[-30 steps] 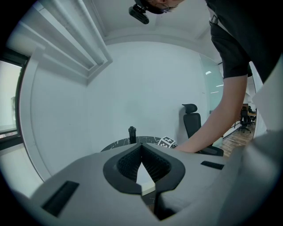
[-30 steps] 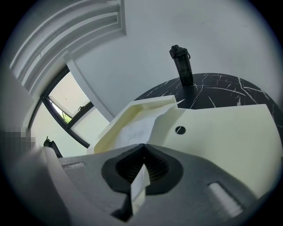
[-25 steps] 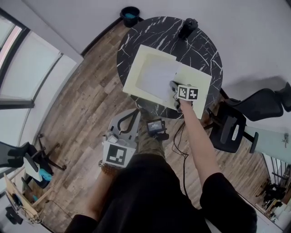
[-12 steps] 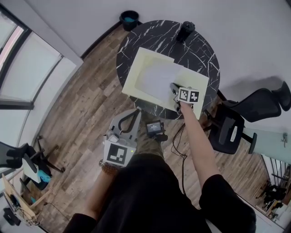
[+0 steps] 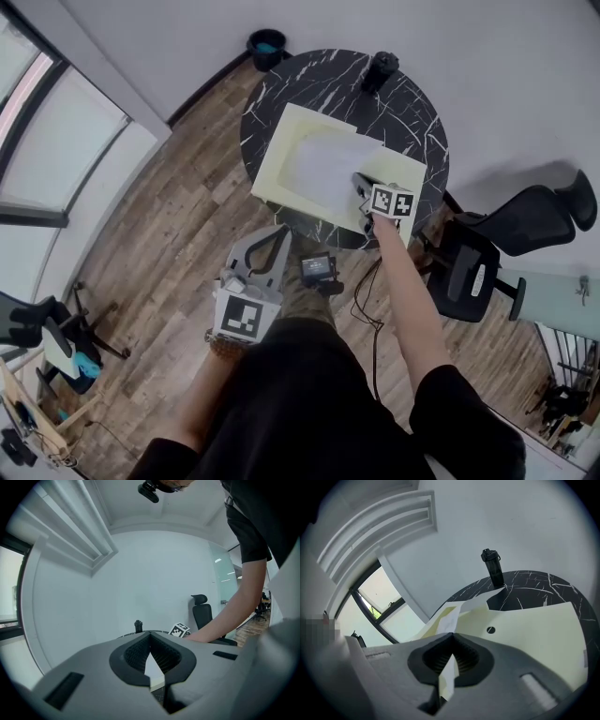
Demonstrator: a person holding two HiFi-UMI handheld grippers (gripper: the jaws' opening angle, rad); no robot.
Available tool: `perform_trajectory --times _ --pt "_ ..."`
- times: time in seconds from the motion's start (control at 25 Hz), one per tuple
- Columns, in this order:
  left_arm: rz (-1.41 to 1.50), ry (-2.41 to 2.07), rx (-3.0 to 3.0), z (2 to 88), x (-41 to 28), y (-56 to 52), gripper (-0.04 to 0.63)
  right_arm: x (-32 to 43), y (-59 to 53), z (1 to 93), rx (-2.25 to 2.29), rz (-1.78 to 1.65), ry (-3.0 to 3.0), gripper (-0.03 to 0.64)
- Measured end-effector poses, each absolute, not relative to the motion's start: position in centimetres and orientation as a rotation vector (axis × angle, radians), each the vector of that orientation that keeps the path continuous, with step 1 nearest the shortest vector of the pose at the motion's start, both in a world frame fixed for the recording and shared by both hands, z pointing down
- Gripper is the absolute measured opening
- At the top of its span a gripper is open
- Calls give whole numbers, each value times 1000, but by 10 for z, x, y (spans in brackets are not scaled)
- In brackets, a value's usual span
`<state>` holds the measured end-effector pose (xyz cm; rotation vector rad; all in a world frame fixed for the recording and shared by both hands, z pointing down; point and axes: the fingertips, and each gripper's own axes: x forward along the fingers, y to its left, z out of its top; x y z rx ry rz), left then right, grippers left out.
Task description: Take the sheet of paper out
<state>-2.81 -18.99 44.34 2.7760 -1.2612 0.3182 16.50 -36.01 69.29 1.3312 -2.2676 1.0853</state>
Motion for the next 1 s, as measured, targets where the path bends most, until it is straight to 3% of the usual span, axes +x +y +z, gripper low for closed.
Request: perform_trajectory --times 1.0 --pt "338 -1230 2871 438 -23 -174 -6 159 -334 638 1300 883 -2379 -5"
